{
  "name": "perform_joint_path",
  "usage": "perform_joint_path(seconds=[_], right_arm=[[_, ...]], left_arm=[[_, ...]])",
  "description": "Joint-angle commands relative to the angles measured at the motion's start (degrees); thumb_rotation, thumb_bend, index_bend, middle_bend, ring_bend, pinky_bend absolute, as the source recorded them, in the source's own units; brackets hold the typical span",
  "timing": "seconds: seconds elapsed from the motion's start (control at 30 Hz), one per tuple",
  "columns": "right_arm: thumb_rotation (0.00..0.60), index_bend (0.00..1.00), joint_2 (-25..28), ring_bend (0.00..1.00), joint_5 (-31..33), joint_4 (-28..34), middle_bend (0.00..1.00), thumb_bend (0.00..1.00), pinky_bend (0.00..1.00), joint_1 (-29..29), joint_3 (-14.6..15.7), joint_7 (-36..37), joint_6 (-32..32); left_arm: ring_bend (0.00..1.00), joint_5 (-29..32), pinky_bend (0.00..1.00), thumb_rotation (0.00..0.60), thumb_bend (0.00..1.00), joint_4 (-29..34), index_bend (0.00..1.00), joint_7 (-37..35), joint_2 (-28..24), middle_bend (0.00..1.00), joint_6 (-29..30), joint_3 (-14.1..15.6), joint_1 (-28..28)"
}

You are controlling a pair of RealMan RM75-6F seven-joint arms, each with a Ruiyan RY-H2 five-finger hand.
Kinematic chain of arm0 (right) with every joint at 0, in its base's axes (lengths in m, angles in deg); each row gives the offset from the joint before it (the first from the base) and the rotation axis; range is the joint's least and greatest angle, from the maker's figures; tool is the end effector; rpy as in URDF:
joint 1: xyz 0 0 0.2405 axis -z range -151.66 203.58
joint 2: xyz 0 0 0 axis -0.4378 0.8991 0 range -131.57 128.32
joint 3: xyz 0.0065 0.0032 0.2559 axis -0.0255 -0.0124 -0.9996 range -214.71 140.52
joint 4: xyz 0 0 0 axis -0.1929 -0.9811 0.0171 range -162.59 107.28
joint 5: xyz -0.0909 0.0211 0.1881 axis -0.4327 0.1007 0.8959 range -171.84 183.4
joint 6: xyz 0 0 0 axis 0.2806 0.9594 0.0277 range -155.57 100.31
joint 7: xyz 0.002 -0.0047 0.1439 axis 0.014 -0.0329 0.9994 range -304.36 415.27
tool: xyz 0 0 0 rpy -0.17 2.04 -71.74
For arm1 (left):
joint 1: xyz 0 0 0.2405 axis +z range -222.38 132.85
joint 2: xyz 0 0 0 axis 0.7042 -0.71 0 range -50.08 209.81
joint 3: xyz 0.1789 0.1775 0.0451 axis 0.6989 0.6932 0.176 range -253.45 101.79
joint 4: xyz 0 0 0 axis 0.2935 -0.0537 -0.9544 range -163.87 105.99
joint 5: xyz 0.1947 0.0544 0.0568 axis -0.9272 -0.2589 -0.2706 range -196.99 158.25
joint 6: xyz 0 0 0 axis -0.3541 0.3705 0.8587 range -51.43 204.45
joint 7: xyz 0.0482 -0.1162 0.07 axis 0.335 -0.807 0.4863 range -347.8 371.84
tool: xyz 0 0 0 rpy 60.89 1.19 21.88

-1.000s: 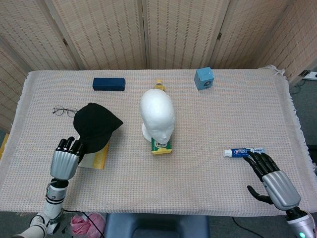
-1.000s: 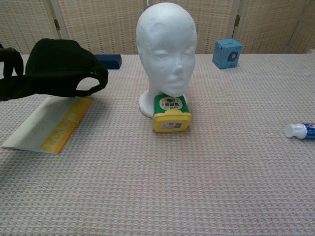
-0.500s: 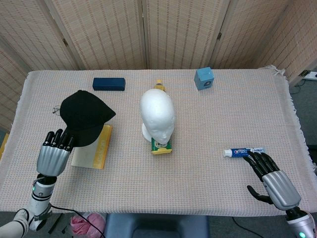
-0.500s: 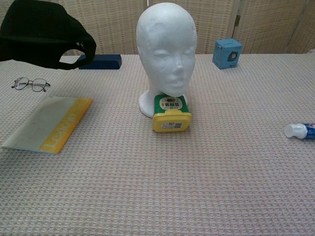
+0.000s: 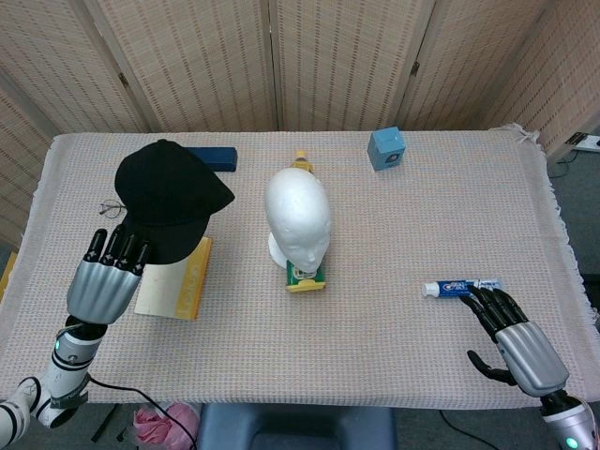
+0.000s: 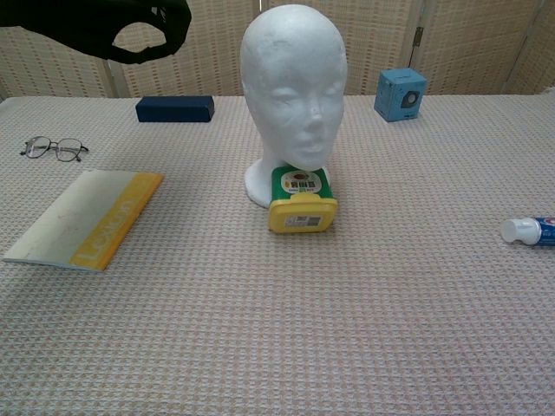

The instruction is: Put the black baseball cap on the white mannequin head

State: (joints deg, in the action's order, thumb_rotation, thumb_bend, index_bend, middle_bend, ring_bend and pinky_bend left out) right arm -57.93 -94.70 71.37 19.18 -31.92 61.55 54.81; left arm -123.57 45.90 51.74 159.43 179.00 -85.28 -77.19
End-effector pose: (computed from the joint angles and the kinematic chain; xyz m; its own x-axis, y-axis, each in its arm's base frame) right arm -0.2753 -0.1534 0.1538 0.3539 -0.1936 0.9150 -0.9191 -0.2535 0.3018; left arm -0.1597 0.2961 0.1351 0.4865 -0.7922 0.3683 0.4083 -0.1665 -0.8975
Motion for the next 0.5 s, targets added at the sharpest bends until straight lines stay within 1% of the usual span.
perform_joint_path(seconds=[0.03,0.27,0.37,0.5], right_arm=[[0.600,0.00,-0.02,0.00,0.55,0.17,0.00,0.28,0.00,-0.07,-0.15,-0.11,-0.32],[0.600,0.00,-0.11,0.00,1.90,0.56,0.00,0.28,0.00,-0.43,-0.60,-0.39,-1.31],[0.600,0.00,-0.09,0.00,3.11,0.49,0.00,0.29,0.00,-0.79,-1.04,0.00,-2.11],[0.600,0.00,0.10,0.00,4.24,0.34,0.00,0.29,0.00,-1.26,-1.54,0.66,-2.91]], left_arm=[[0.48,-0.92,0.60,0.600,0.38,2.70,0.62,1.61,-2.30,0.71,-2.56,-1.98,-1.91],[0.48,-0.15,0.60,0.600,0.38,6.12,0.62,2.11,-5.52,0.71,-7.30,-5.47,-5.00],[0.48,1.80,0.60,0.600,0.38,6.05,0.63,2.11,-5.04,0.71,-9.28,-7.33,-6.42],[0.48,4.04,0.60,0.600,0.38,6.24,0.63,2.82,-3.85,0.71,-12.14,-8.91,-8.27]])
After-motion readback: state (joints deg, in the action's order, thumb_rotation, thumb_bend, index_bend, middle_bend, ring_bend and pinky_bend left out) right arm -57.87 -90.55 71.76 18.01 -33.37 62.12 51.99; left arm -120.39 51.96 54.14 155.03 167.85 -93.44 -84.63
